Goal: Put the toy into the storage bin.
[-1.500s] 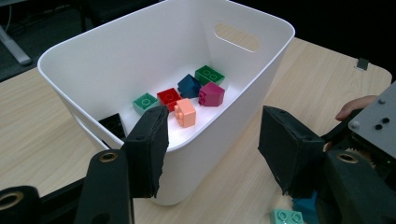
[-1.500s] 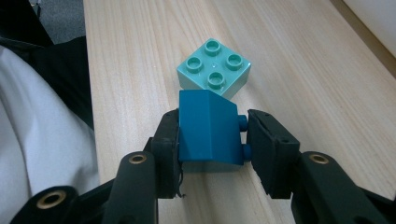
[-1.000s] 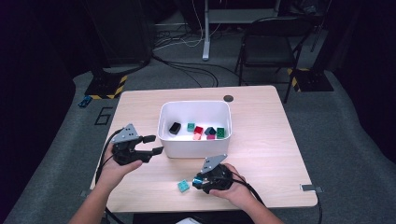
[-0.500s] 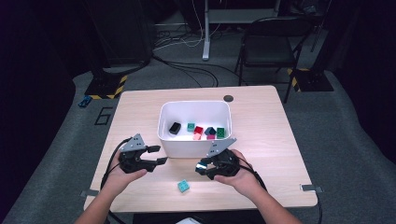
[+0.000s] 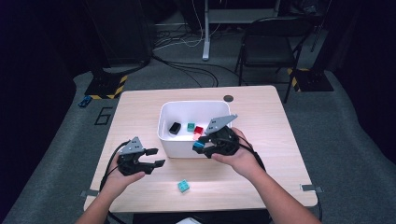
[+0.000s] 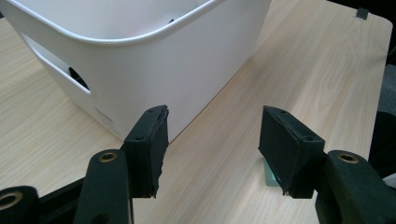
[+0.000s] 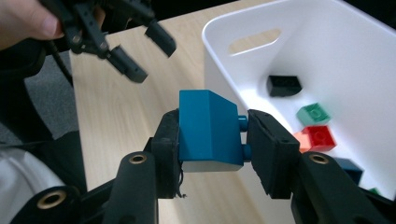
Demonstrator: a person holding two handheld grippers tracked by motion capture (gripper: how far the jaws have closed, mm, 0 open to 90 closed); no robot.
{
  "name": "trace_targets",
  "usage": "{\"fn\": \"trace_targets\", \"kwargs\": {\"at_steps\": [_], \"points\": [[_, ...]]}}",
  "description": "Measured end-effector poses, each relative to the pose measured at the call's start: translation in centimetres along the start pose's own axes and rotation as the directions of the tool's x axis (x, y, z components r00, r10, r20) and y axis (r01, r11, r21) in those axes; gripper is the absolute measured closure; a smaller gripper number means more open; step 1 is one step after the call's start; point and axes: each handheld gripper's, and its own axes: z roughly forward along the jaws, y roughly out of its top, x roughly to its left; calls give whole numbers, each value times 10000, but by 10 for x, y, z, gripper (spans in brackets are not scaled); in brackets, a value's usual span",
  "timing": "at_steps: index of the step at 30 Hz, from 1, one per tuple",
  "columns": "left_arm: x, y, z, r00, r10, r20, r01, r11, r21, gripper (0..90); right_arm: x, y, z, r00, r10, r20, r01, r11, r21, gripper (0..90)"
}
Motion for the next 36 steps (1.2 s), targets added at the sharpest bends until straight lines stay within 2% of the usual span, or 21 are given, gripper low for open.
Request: {"fn": "trace_targets", "kwargs": {"at_steps": [7, 8, 9, 10, 23, 28, 36], "points": [[4, 0, -5, 9998, -208, -42, 207, 9994, -265, 421, -15, 21, 6, 9992, -54, 387, 48, 9999, 154, 566], [4, -1, -6, 9993, -367, 4, 367, 9987, -362, 421, -16, 23, 7, 9991, -64, 430, 56, 9998, 188, 566], [6, -1, -7, 9996, -283, 15, 284, 9990, -334, 421, -18, 25, 9, 9989, -64, 474, 55, 9998, 183, 565], [6, -1, -7, 9994, -336, -23, 335, 9985, -444, 421, -20, 27, 10, 9988, -90, 485, 81, 9998, 191, 566], [11, -3, -10, 9989, -436, -195, 426, 9980, -471, 420, -51, 48, 35, 9949, 214, 988, -248, 9991, 341, 566], [12, -3, -11, 9987, -444, -232, 432, 9977, -518, 420, -59, 56, 47, 9935, 263, 1108, -309, 9987, 403, 565], [16, -5, -15, 9983, -394, -428, 372, 9980, -505, 421, -68, 63, 73, 9918, 249, 1252, -351, 9962, 799, 565]]}}
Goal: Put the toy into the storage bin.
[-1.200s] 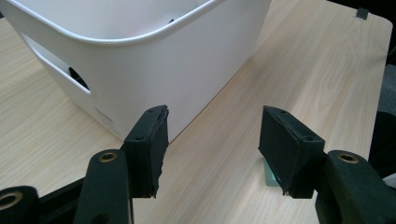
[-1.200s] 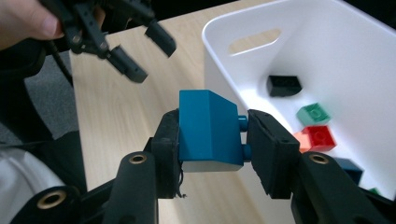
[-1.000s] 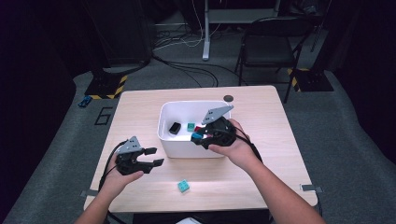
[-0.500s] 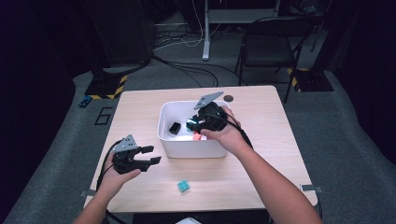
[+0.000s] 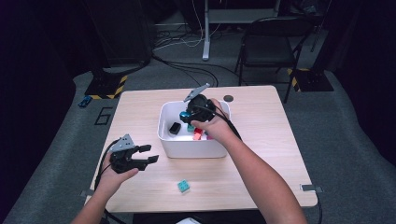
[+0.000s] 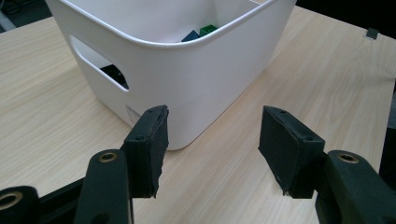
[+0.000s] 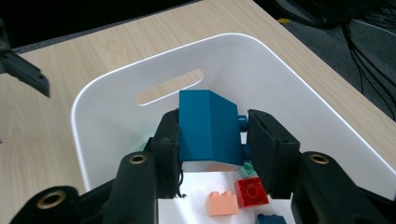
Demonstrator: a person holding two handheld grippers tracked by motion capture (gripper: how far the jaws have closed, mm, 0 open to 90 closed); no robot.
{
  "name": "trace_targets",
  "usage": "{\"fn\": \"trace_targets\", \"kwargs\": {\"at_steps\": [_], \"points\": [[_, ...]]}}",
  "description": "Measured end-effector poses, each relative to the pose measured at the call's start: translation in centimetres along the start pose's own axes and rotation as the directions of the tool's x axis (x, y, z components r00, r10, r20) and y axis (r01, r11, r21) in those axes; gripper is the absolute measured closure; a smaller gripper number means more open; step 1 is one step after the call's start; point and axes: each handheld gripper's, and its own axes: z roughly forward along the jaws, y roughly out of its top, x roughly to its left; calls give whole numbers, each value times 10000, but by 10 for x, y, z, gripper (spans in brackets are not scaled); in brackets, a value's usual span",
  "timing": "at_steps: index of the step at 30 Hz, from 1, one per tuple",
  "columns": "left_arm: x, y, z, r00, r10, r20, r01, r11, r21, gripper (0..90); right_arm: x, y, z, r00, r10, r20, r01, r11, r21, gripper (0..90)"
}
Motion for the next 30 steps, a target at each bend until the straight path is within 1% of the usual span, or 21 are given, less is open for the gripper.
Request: {"fn": "trace_targets", "kwargs": {"at_steps": [1, 5, 8, 9, 10, 11, 12, 14, 17, 18, 19, 20, 21, 22, 24, 25, 26, 27, 28, 30], "points": [[1, -1, 0, 10000, -40, -40, 39, 10000, -40, 421, -1, 0, 4, 9999, -106, -4, 106, 9999, 24, 565], [2, -1, -1, 10000, -48, -14, 48, 10000, 54, 421, -4, 0, 18, 9998, -181, -6, 181, 9993, 317, 565], [2, -2, 0, 10000, -62, -45, 62, 10000, 40, 421, -5, 0, 26, 10000, -53, -56, 56, 9986, 526, 565], [2, -2, 1, 10000, -71, -46, 71, 10000, 19, 421, -6, 1, 29, 9999, -91, -90, 96, 9983, 572, 565], [2, -2, 1, 10000, -47, -34, 47, 9999, 107, 421, -6, 1, 31, 9999, -43, -103, 50, 9980, 632, 565], [2, -3, 2, 10000, -64, -48, 65, 9999, 89, 421, -6, 1, 33, 9999, 48, -136, -37, 9972, 746, 565], [2, -3, 3, 10000, -58, -29, 58, 9999, 126, 421, -8, 2, 36, 9998, -50, -170, 62, 9976, 686, 565], [1, -3, 4, 10000, -62, -37, 62, 9999, 99, 421, -9, 2, 41, 9997, 22, -238, -4, 9971, 762, 565], [1, -3, 3, 10000, -33, -31, 33, 9999, 106, 421, -12, 1, 51, 9995, -7, -314, 34, 9961, 879, 565], [2, -3, 3, 10000, -24, -36, 24, 10000, 82, 421, -13, 2, 54, 9994, 45, -354, -8, 9948, 1014, 565], [2, -3, 3, 10000, -43, -39, 44, 10000, 74, 421, -15, 1, 57, 9993, 11, -362, 25, 9952, 981, 565], [2, -3, 3, 10000, -69, -27, 69, 10000, 71, 421, -15, 1, 58, 9994, 112, -338, -73, 9935, 1140, 565], [3, -3, 2, 10000, -73, -22, 73, 9999, 102, 421, -17, 1, 60, 9995, 73, -315, -37, 9937, 1124, 565], [3, -4, 3, 10000, -63, -31, 63, 9999, 89, 421, -17, 1, 61, 9993, 213, -293, -177, 9930, 1171, 565], [3, -5, 4, 9999, -117, -67, 118, 9999, 53, 421, -20, 0, 63, 9992, 248, -302, -210, 9924, 1208, 563], [3, -5, 5, 9999, -130, -19, 130, 9998, 125, 421, -21, 1, 63, 9990, 352, -273, -311, 9901, 1368, 560], [3, -5, 5, 9999, -112, 0, 112, 9998, 172, 421, -22, 0, 64, 9988, 424, -258, -384, 9895, 1395, 549], [3, -5, 5, 10000, -70, 0, 70, 9997, 220, 421, -23, 0, 65, 9988, 447, -189, -414, 9883, 1465, 516], [3, -5, 5, 10000, -77, 0, 77, 9997, 216, 421, -23, 0, 65, 9984, 555, -56, -541, 9871, 1508, 489], [4, -5, 5, 9999, -101, -13, 101, 9998, 172, 421, -23, 0, 64, 9984, 567, 9, -562, 9874, 1482, 488]]}}
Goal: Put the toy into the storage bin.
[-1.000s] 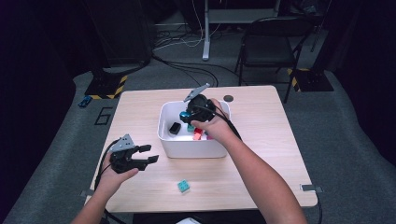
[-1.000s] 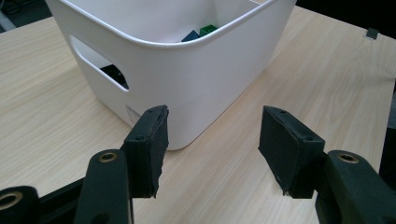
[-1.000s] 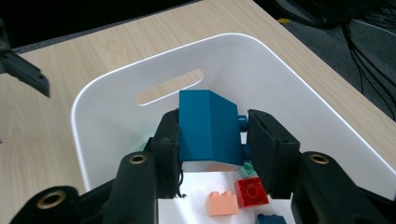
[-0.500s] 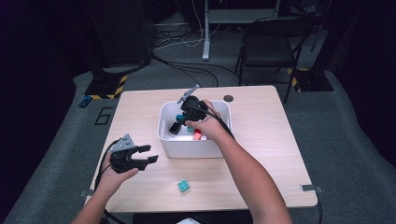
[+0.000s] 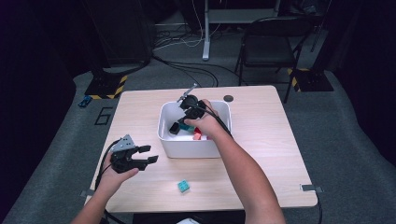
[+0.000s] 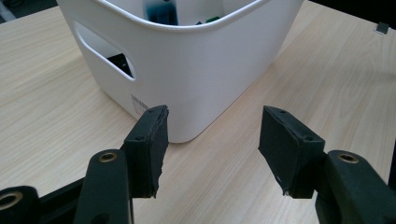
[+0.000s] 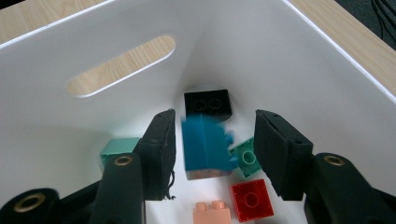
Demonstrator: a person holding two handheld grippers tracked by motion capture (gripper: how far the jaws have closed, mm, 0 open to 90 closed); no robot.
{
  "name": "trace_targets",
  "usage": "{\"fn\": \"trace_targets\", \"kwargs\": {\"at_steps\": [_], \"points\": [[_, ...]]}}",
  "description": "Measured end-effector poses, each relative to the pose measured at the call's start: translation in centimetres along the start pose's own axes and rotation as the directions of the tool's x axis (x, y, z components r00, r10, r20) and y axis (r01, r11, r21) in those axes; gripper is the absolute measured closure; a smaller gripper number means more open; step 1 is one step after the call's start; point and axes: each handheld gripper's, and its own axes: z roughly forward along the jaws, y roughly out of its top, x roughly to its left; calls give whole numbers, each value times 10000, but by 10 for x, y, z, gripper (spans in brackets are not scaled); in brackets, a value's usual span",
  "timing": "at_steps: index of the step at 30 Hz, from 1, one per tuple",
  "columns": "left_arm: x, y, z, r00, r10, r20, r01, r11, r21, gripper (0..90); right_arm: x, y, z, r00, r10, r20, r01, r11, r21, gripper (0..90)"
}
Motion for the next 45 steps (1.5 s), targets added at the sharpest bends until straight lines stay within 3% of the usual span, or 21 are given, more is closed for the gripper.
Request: {"fn": "trace_targets", "kwargs": {"at_steps": [6, 11, 14, 15, 19, 24, 31, 36, 45], "points": [[2, -1, -1, 9999, -86, -101, 85, 10000, -32, 420, 3, 0, -12, 10000, -44, 57, 46, 9995, -321, 486], [3, -2, -1, 9998, -97, -149, 98, 9999, 25, 417, 5, -2, -34, 9996, -269, -60, 265, 9979, -597, 448], [3, -2, -2, 9998, -84, -197, 85, 10000, 30, 417, 6, -6, -45, 9997, -228, -99, 223, 9987, -465, 429], [3, -2, -1, 9997, -118, -213, 118, 9999, -5, 417, 6, -7, -49, 9991, -420, -50, 417, 9973, -597, 426], [3, -2, -1, 9995, -180, -246, 179, 9998, -52, 417, 8, -10, -66, 9998, -158, 124, 167, 9965, -822, 419], [3, -2, -2, 9996, -171, -246, 170, 9999, -27, 416, 9, -16, -84, 9993, -289, 249, 319, 9910, -1299, 421], [5, -2, -3, 9992, -270, -296, 268, 9996, -68, 415, 13, -29, -94, 9998, -164, 128, 181, 9889, -1477, 423], [6, -2, -4, 9989, -322, -353, 320, 9995, -62, 415, 23, -38, -105, 9994, -322, 81, 331, 9842, -1740, 425], [5, -2, -3, 9987, -351, -357, 349, 9994, -63, 414, 53, -56, -123, 9965, -781, -291, 692, 9700, -2329, 425]]}}
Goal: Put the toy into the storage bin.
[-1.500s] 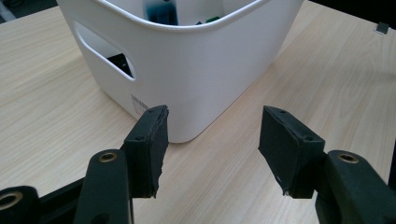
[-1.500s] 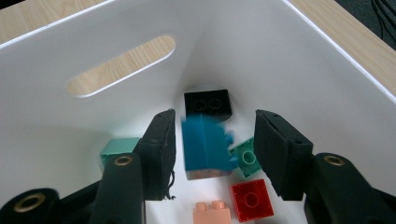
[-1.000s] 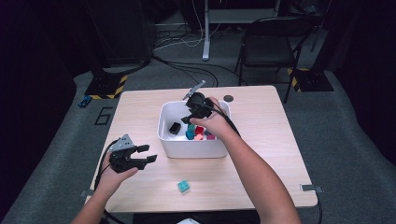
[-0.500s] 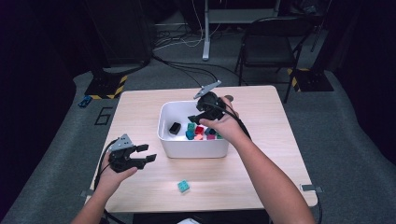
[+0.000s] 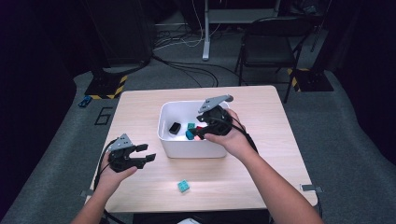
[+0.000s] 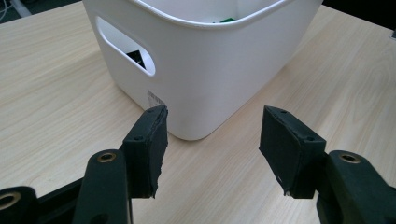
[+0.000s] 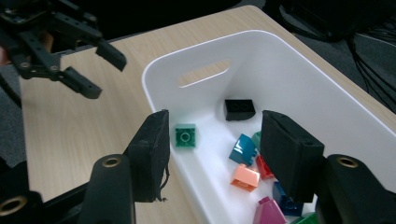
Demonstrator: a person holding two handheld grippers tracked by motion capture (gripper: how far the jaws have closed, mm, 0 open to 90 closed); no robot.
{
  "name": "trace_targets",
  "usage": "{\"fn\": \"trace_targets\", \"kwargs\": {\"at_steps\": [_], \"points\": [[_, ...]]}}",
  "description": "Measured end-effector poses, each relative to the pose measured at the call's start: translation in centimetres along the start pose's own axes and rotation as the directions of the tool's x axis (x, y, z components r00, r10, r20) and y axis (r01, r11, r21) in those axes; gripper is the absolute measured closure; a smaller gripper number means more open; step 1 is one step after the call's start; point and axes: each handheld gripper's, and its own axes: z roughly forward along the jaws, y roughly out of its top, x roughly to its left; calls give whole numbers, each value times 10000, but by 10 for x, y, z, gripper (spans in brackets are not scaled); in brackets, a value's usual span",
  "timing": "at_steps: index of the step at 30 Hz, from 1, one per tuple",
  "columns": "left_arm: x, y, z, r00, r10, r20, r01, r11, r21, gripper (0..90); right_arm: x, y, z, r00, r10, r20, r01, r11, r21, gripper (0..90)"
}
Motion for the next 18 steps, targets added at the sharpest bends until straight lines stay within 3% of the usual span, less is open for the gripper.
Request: {"fn": "trace_targets", "kwargs": {"at_steps": [9, 18], "points": [[0, -1, 1, 10000, -13, -25, 13, 10000, 23, 411, 30, -19, -4, 9990, -294, -347, 285, 9993, -254, 425], [1, -2, 1, 10000, 21, -36, -21, 9999, 108, 410, 53, -38, 1, 9980, -307, -561, 279, 9983, -502, 425]]}}
